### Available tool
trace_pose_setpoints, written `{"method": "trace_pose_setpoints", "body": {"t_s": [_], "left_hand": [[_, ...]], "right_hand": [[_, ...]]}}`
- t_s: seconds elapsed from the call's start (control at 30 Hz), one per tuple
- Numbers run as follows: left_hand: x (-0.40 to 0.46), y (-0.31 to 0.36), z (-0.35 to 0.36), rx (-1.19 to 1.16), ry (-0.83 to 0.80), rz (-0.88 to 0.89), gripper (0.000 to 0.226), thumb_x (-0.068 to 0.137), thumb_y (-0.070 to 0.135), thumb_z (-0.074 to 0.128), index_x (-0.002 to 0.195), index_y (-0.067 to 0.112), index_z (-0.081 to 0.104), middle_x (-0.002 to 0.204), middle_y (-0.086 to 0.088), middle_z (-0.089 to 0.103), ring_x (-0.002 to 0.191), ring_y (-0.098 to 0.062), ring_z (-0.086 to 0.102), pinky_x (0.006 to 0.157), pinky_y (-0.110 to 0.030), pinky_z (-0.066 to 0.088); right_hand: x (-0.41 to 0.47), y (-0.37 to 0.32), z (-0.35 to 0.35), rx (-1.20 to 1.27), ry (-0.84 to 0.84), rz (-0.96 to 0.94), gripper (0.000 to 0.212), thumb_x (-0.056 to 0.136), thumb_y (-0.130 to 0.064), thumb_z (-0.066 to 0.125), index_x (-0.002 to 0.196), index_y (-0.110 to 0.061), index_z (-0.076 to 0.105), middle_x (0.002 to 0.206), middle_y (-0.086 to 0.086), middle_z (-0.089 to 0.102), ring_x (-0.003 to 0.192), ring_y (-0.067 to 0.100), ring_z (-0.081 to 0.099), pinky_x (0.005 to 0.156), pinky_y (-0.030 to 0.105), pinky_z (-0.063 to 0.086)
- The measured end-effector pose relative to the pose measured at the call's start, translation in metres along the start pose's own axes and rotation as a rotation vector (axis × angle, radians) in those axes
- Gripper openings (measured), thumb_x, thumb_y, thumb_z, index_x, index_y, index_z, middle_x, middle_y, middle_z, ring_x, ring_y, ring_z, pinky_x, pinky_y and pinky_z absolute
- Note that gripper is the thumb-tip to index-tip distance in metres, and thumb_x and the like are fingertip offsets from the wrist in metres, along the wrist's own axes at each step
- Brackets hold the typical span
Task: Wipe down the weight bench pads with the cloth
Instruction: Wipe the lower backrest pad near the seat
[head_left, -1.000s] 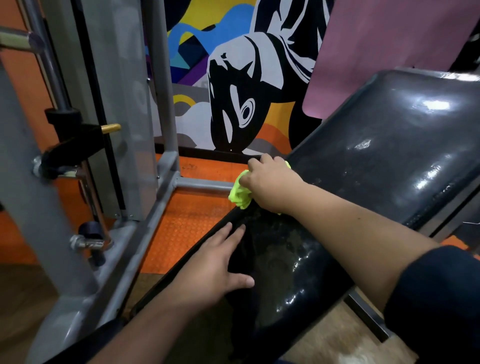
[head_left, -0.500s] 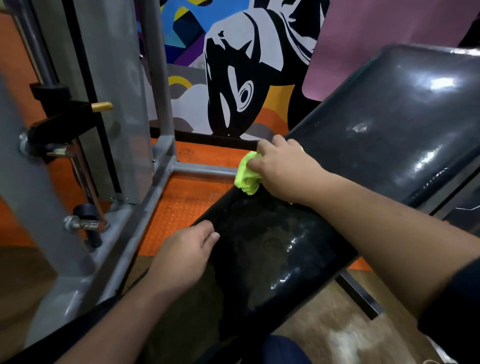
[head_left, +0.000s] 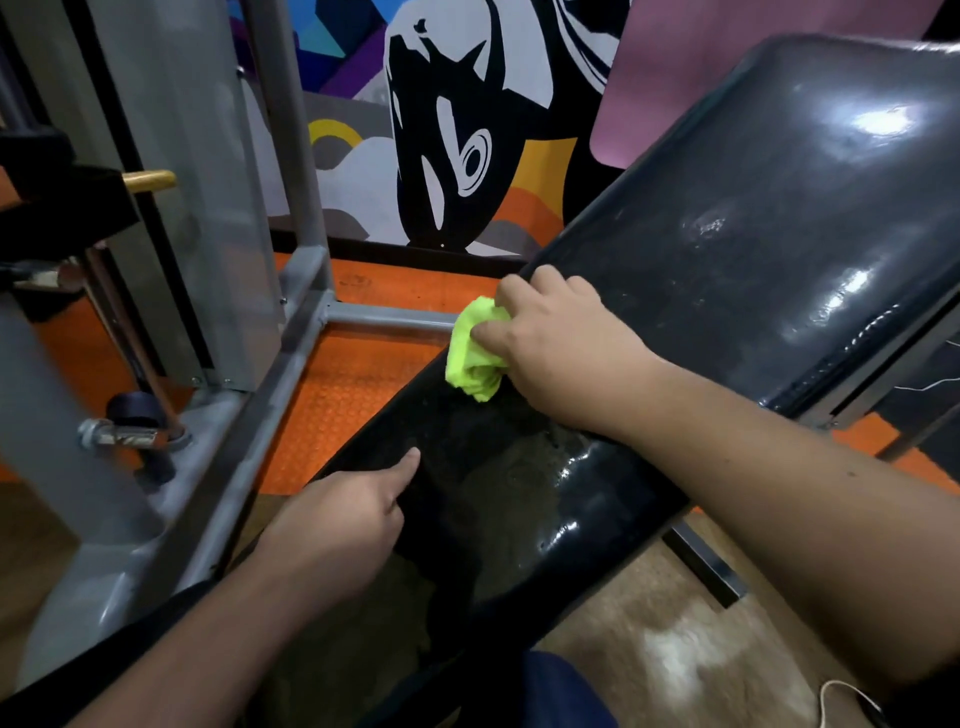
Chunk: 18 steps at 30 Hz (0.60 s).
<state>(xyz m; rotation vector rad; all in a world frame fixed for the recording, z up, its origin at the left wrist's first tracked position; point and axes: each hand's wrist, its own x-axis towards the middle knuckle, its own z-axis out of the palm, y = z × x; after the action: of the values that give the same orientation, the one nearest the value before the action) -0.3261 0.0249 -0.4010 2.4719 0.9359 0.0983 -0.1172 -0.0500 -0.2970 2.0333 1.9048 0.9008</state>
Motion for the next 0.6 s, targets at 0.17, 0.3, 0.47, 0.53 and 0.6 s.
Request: {"method": "trace_pose_setpoints", "body": {"t_s": [0.17, 0.3, 0.47, 0.53, 0.6], "left_hand": [[-0.002, 0.003, 0.0, -0.023, -0.004, -0.045, 0.066, 0.1, 0.022, 0.037, 0.156, 0.05, 0.016, 0.069, 0.001, 0.053, 0.062, -0.01, 0.051, 0.051, -0.028, 0.035], [-0.003, 0.005, 0.0, -0.058, -0.053, -0.085, 0.068, 0.1, 0.022, 0.037, 0.155, 0.052, 0.013, 0.076, -0.002, 0.063, 0.061, -0.013, 0.056, 0.055, -0.03, 0.04], [-0.003, 0.006, -0.001, -0.031, -0.06, -0.117, 0.069, 0.099, 0.023, 0.038, 0.154, 0.054, 0.011, 0.077, 0.0, 0.062, 0.063, -0.012, 0.056, 0.055, -0.031, 0.04], [-0.003, 0.007, 0.0, -0.036, -0.069, -0.121, 0.07, 0.099, 0.023, 0.038, 0.154, 0.055, 0.01, 0.085, 0.002, 0.066, 0.069, -0.012, 0.06, 0.061, -0.032, 0.046], [-0.002, 0.009, 0.0, -0.026, -0.069, -0.122, 0.07, 0.098, 0.023, 0.038, 0.155, 0.054, 0.01, 0.083, 0.001, 0.064, 0.071, -0.013, 0.06, 0.064, -0.034, 0.048]], "right_hand": [[-0.005, -0.014, 0.001, -0.016, -0.028, -0.053, 0.028, 0.08, -0.017, 0.067, 0.107, -0.024, 0.064, 0.106, 0.009, 0.05, 0.088, 0.03, 0.042, 0.065, 0.039, 0.031], [-0.007, -0.007, -0.006, -0.012, -0.017, 0.028, 0.03, 0.08, -0.018, 0.067, 0.108, -0.026, 0.064, 0.108, 0.008, 0.05, 0.088, 0.029, 0.042, 0.066, 0.039, 0.03], [-0.019, -0.016, -0.003, -0.001, -0.041, -0.075, 0.032, 0.08, -0.021, 0.067, 0.111, -0.028, 0.063, 0.11, 0.007, 0.05, 0.09, 0.029, 0.043, 0.067, 0.039, 0.033], [-0.019, -0.008, -0.008, 0.014, -0.024, -0.022, 0.034, 0.081, -0.021, 0.067, 0.113, -0.028, 0.062, 0.112, 0.007, 0.049, 0.091, 0.029, 0.042, 0.067, 0.038, 0.03], [-0.015, -0.011, -0.011, 0.019, -0.03, 0.009, 0.034, 0.081, -0.019, 0.066, 0.114, -0.027, 0.061, 0.112, 0.008, 0.047, 0.093, 0.029, 0.041, 0.068, 0.039, 0.028]]}}
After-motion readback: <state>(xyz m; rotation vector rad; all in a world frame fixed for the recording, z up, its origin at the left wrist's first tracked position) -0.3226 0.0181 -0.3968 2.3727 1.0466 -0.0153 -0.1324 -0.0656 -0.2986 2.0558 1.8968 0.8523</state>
